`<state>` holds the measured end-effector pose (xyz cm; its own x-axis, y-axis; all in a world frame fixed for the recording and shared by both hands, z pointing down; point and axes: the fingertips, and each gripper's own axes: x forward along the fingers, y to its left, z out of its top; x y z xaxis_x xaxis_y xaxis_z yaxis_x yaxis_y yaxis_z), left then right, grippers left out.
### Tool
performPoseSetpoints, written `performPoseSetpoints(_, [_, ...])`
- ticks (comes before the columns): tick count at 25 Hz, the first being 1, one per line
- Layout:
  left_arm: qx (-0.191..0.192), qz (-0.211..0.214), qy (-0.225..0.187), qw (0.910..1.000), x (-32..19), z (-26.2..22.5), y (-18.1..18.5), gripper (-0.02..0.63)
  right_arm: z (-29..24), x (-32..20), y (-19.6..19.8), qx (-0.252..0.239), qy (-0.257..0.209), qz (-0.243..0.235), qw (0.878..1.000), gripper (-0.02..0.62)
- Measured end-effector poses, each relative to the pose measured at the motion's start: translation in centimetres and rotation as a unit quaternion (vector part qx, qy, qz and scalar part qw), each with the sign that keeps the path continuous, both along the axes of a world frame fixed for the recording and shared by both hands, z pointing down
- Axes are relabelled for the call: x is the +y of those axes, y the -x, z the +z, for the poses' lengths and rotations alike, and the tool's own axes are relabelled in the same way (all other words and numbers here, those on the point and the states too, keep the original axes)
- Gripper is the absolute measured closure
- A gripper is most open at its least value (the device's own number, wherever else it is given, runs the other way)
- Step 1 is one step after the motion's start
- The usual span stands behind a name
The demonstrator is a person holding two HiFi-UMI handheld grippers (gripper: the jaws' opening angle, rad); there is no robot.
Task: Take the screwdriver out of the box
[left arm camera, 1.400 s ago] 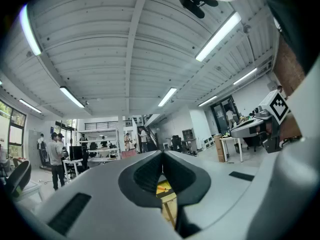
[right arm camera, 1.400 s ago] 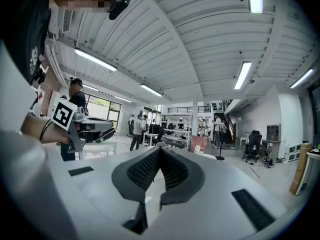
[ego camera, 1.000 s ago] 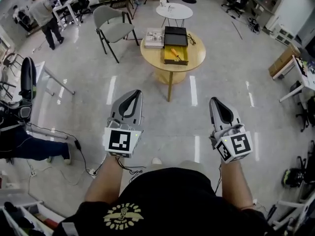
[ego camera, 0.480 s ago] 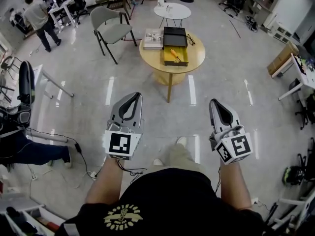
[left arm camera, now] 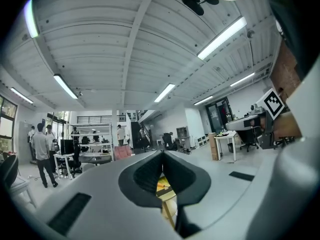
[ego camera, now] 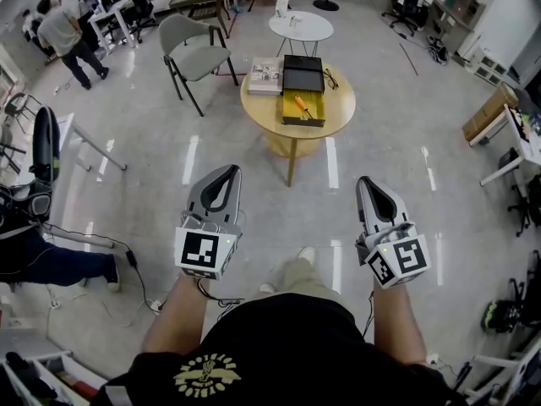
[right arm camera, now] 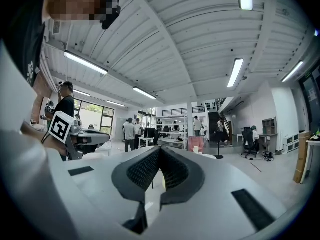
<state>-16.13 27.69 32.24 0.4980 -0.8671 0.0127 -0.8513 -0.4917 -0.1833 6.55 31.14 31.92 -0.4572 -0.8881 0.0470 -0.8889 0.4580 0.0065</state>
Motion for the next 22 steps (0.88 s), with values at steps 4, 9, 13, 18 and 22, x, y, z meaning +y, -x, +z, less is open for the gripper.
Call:
performPoseSetpoints(4, [-0.001, -0.007, 0.007, 0.9999, -1.9, 0.4, 0.2, 0.588, 0.4, -1.9, 0.3, 0.003, 0.004, -0.011, 1.000, 0.580])
performPoseSetpoints(9, [-0.006, -0.002, 0.008, 1.0000, -4.0, 1.4, -0.6, 0.589, 1.2, -3.9, -0.3, 0.007, 0.012, -0.013, 1.000, 0.581])
performPoseSetpoints(13, [-0.003, 0.006, 0.012, 0.9999, -5.4, 1.5, -1.8, 0.589, 1.2, -4.9, -1.3, 0.016, 0.010, -0.014, 1.000, 0.581])
performPoseSetpoints(18, [0.005, 0.016, 0.019, 0.9997, -7.2, 1.8, -3.8, 0.588, 1.8, -5.9, -3.0, 0.023, 0.022, -0.012, 0.999, 0.580])
performPoseSetpoints(22, [0.004, 0.022, 0.032, 0.9992, -8.6, 2.5, -5.4, 0.589, 2.1, -7.4, -4.2, 0.021, 0.026, -0.010, 0.999, 0.581])
